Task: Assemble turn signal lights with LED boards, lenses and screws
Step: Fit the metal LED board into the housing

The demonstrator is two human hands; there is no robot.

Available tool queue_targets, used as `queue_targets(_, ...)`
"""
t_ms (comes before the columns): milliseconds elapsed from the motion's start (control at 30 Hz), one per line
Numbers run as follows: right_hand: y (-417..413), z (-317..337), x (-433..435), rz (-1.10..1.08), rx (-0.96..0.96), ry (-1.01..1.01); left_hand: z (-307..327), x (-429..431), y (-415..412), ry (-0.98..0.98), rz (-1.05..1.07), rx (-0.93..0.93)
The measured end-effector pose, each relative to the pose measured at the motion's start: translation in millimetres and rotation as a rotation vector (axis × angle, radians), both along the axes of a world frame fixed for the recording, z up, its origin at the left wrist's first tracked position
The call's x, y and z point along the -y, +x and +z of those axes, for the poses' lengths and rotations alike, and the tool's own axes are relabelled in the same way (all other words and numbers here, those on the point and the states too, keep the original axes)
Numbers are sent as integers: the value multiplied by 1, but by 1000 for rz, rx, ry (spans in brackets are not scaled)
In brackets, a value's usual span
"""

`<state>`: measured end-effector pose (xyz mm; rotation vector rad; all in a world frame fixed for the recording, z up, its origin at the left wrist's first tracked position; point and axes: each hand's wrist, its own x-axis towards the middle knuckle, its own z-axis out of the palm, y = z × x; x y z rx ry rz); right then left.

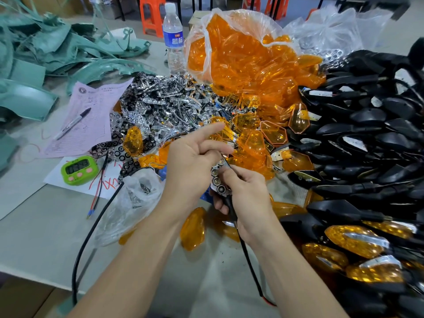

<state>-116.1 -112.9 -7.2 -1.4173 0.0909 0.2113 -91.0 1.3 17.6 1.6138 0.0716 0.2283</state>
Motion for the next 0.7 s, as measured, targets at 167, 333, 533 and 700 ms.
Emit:
queue_targets(167,4,7,6,-47,49,-29,-9,-3,-10,-275,-163,-187)
queue_targets(333,6,10,9,-96,45,-4,-17,4,-17,-390,-328,-218)
queue_targets(533,3,7,4,-72,-2,-19,-21,15,-18,-260,-88,-189)
queue_targets(700,-3,8,5,82,3,-32,-26,19,-20,-136,103,-162)
